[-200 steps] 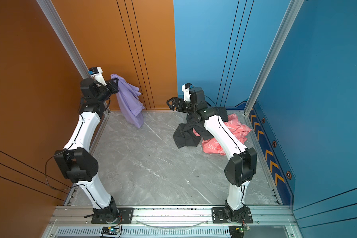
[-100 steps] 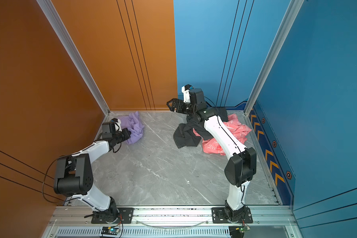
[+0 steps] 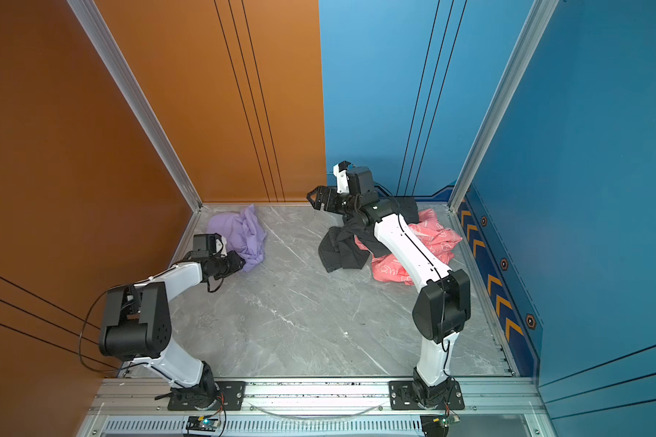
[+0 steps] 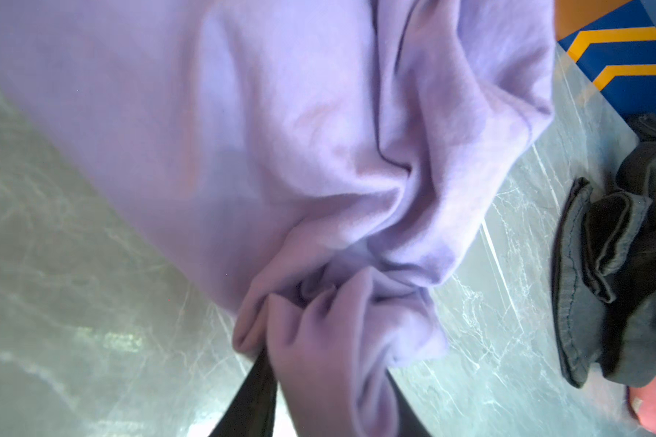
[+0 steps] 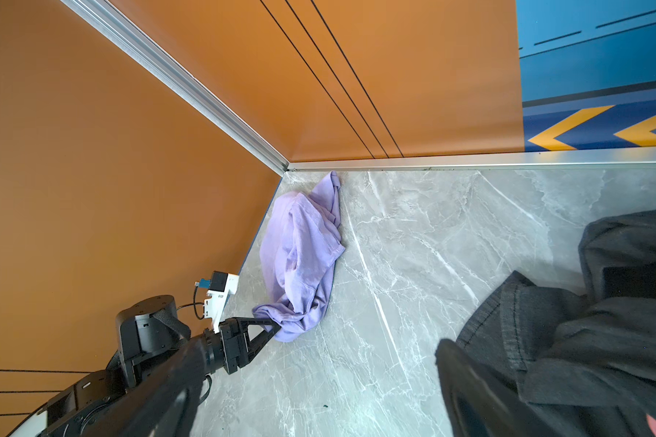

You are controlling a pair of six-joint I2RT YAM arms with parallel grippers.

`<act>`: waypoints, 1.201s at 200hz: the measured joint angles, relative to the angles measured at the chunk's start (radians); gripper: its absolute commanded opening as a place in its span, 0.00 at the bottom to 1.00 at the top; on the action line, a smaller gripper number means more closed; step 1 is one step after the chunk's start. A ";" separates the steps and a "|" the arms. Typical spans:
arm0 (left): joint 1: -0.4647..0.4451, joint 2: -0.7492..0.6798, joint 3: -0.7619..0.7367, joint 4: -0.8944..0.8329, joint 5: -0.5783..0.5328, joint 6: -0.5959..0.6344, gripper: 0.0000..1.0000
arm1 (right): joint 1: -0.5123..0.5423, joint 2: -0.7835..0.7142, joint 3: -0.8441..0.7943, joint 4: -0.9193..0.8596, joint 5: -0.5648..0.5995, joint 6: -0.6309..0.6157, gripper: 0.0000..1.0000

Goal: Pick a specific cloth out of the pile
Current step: 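Lower the lavender cloth onto the floor and open the left gripper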

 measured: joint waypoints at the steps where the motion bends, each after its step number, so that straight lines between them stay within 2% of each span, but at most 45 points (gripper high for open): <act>1: 0.000 -0.002 0.000 -0.004 0.000 0.003 0.48 | 0.000 0.000 0.000 0.000 0.000 0.000 0.96; 24: 0.000 -0.070 0.032 -0.036 -0.029 0.016 0.68 | 0.000 0.000 -0.001 -0.002 -0.003 -0.003 0.96; 36: 0.000 -0.123 0.061 -0.023 -0.044 0.032 0.93 | 0.000 0.000 0.000 -0.002 -0.007 -0.007 0.96; 42: 0.000 -0.151 0.074 -0.008 -0.051 0.037 1.00 | 0.000 0.000 0.000 -0.002 -0.009 -0.008 0.96; 80: -0.007 -0.249 0.139 0.114 -0.085 0.033 0.98 | 0.000 0.000 0.000 -0.002 -0.015 -0.011 0.97; 133: -0.054 -0.130 0.186 0.175 -0.031 -0.031 0.98 | 0.000 0.002 0.016 -0.008 -0.018 -0.018 0.97; 199: -0.178 0.001 0.016 0.206 0.011 -0.121 0.98 | 0.000 0.002 0.013 -0.008 -0.018 -0.018 0.98; 240: -0.185 0.047 -0.085 0.217 0.023 -0.160 0.98 | -0.002 0.002 -0.003 -0.009 -0.018 -0.018 0.98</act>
